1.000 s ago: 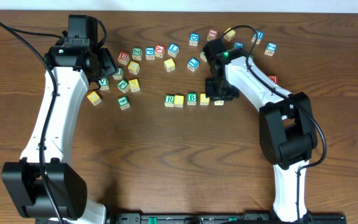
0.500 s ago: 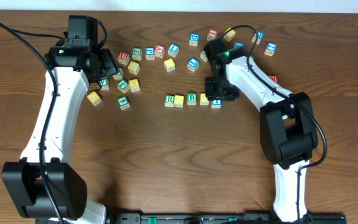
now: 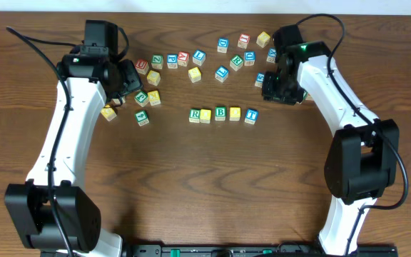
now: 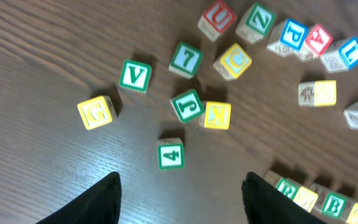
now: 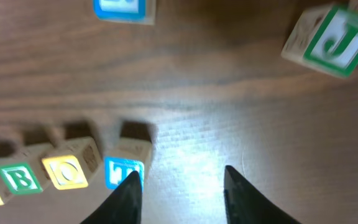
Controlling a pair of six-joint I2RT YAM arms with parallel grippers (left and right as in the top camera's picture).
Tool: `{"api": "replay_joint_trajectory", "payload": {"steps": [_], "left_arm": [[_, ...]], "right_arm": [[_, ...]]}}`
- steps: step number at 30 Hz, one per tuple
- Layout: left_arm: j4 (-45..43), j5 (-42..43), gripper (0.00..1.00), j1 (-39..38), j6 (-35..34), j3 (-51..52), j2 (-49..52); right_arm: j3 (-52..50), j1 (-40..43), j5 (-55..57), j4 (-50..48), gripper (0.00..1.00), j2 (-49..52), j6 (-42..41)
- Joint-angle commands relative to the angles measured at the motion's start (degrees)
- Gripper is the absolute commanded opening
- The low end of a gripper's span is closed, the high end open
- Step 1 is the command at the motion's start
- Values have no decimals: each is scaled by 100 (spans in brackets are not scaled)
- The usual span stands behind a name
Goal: Spell out ROBOT
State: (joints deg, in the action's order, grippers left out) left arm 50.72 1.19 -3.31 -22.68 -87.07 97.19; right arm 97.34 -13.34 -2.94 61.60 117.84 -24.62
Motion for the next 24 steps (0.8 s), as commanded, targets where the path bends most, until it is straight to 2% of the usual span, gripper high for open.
{"api": "replay_joint_trajectory", "payload": {"steps": [1, 3, 5, 6, 10, 11, 24], "left_arm": [[136, 136, 53, -120, -31, 72, 219], [153, 184, 51, -201, -31, 72, 291], [131, 184, 47, -356, -31, 72, 378], [127, 184, 44, -431, -28, 72, 424], [199, 184, 23, -684, -31, 74, 649], [221, 190, 9, -752, -35, 79, 787], [-13, 1025, 7, -835, -28, 116, 1526]], "right_arm": [[-323, -68, -175, 101, 31, -7, 94], [-518, -81, -175, 76, 23, -7, 55], [-780, -96, -184, -74, 6, -9, -28], [-892, -101, -205, -164, 2, -7, -76], [-1217, -101, -367, -474, 1, -7, -149], [-1298, -109, -472, -608, 1, -7, -151], [-1346, -435, -505, -1027, 3, -2, -411]]}}
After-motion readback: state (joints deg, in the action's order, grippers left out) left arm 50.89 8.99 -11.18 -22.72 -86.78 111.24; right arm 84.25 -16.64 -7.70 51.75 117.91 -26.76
